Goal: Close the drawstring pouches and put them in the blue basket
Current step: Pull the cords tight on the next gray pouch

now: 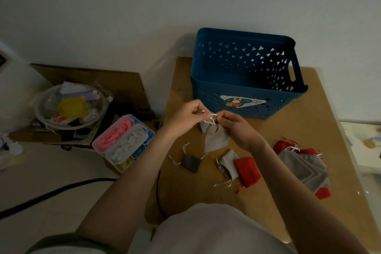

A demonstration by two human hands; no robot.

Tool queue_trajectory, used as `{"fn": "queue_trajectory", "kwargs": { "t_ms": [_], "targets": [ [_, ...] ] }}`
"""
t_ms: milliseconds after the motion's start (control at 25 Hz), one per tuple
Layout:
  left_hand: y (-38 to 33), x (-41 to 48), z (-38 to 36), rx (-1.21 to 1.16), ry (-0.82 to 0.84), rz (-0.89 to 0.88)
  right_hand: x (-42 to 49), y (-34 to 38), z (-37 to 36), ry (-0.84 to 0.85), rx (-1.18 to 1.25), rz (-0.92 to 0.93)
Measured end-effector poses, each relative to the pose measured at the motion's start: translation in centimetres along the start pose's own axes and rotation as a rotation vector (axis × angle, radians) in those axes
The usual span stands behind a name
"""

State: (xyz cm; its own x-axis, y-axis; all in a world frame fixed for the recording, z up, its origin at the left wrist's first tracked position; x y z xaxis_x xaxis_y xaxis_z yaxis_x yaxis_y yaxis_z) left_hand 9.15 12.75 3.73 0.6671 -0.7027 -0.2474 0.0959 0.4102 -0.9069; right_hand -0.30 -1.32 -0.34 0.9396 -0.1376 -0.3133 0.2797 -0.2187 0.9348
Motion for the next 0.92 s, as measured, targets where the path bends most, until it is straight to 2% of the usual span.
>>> {"fn": "queue_trajectory", "kwargs": {
  "t_ms": [160,240,360,520,640,720,800,920],
  "targets": [
    [-0.8,0.0,-0.3,0.836,-0.154,-0.219,0.2,-0.3,0.2,-0.022,-0.014,-0.034],
    [-1.3,-0.3,-1.1,1.014,-0.252,-0.330,0.2,-0.4,-0.1,0.005,-0.018,-0.014],
    [-1.5,-1.1,-2.1,0.974,-0.362,-0.387,0.2,0.1,-0.5,0.019,0.034,0.038],
    [-0.6,-1.3,-2.3,0.890,-0.339,-0.353,0.4,0.4,-0.8,0.039,0.171,0.060],
    [-0.2,-1.3,-2.2,0.882,-0.354,-0.388,0.5,0.5,-1.5,0.061,0.159,0.033],
    [0.0,-1.2,-2.1,0.888,-0.317,-0.335,0.5,0.5,-1.8,0.044,0.084,-0.004],
    [0.2,-1.0,-2.0,0.793,-0.299,-0.251,0.6,0.3,-1.9,-0.012,0.011,-0.023],
    [0.9,-0.7,-1.8,0.424,-0.314,-0.021,0.6,0.1,-1.3,-0.143,0.052,-0.038]
  ]
}}
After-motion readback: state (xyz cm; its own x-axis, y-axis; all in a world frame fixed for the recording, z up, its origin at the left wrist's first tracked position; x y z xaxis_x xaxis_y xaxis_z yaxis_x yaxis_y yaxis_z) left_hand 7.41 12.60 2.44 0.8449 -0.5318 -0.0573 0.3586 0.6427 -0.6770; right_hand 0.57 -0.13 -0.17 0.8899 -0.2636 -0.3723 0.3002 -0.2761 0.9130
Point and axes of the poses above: each hand's wrist, its own x-axis towards the middle knuckle, its own z-axis out of the back of the hand, y = z × x, the point moved 2 cm from there along x, towards the middle knuckle
